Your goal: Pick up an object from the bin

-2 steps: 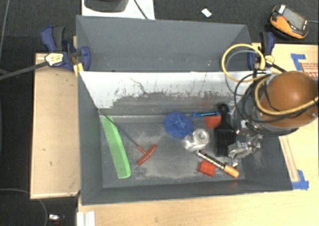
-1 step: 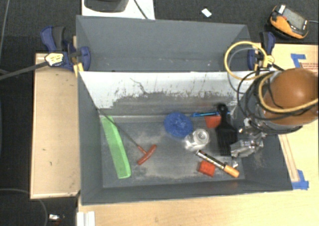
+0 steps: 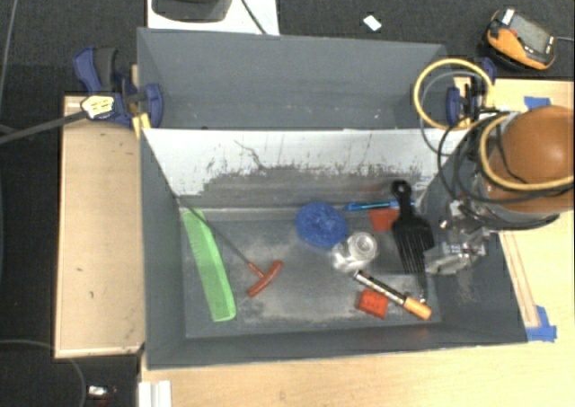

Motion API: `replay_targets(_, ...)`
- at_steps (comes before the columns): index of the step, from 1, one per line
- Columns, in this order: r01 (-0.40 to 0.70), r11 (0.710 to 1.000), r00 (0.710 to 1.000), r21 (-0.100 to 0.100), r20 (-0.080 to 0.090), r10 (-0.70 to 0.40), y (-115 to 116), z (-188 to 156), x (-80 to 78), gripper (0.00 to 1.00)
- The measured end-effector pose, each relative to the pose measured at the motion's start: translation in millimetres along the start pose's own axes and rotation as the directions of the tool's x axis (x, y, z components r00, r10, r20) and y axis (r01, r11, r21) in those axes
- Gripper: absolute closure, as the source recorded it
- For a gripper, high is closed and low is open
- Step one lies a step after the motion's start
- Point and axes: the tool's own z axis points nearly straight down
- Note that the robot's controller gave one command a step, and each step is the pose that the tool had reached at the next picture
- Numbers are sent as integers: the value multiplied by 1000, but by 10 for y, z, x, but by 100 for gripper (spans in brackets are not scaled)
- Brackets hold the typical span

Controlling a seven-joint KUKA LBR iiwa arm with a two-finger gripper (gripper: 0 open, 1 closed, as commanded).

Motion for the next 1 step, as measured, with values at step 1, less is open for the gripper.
replay_targets(1,-4,1000,1000,2,1,4,-9,-258,-6,100)
